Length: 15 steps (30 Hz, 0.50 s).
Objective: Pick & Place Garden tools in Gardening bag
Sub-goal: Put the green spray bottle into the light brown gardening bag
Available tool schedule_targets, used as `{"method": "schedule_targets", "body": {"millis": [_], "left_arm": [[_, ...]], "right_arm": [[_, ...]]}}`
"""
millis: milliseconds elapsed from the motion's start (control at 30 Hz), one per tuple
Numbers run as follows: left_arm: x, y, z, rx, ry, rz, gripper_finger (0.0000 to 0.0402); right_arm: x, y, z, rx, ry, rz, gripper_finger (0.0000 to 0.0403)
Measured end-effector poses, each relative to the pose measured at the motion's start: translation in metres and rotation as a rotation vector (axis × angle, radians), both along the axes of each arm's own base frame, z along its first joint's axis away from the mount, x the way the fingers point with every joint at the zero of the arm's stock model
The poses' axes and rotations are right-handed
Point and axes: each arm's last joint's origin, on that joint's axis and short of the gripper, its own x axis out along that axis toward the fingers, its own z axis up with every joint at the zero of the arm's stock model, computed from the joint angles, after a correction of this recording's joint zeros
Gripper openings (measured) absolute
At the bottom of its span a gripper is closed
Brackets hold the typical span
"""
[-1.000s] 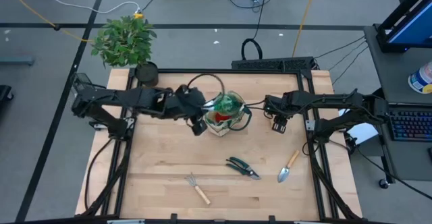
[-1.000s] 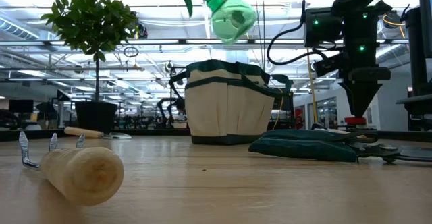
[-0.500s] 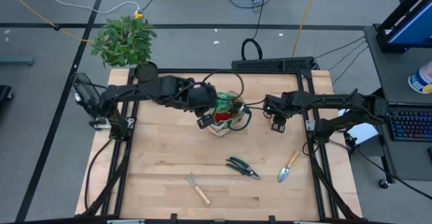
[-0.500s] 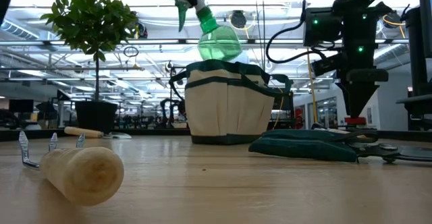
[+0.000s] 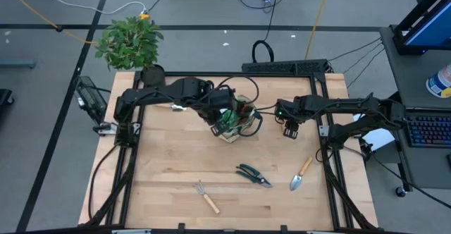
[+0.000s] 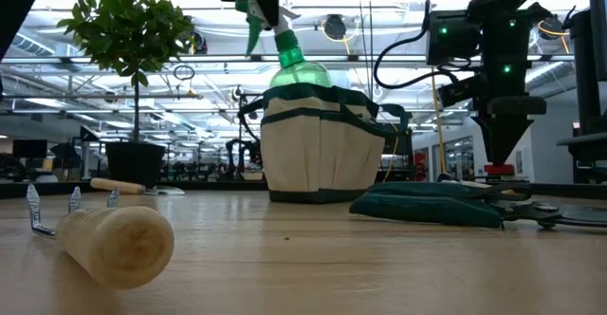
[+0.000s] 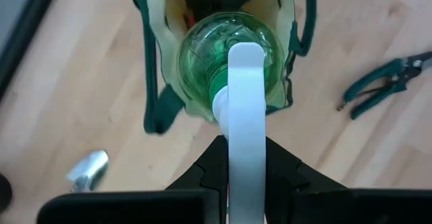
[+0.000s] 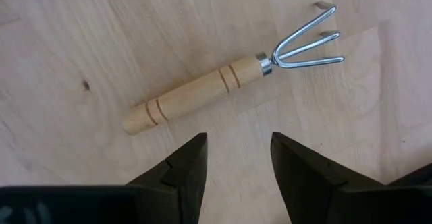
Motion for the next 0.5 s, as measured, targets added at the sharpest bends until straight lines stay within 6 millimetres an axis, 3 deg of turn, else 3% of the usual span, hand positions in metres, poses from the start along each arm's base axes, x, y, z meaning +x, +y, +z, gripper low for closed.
{"method": "schedule_targets", "body": {"millis": [500], "left_arm": [[-0.004,0.012,-0.002,-0.059,0.040,0.014,0.0051]], "right_arm": [[0.001,0.000,0.000,-0.002,-0.007,0.000,0.0157]]}}
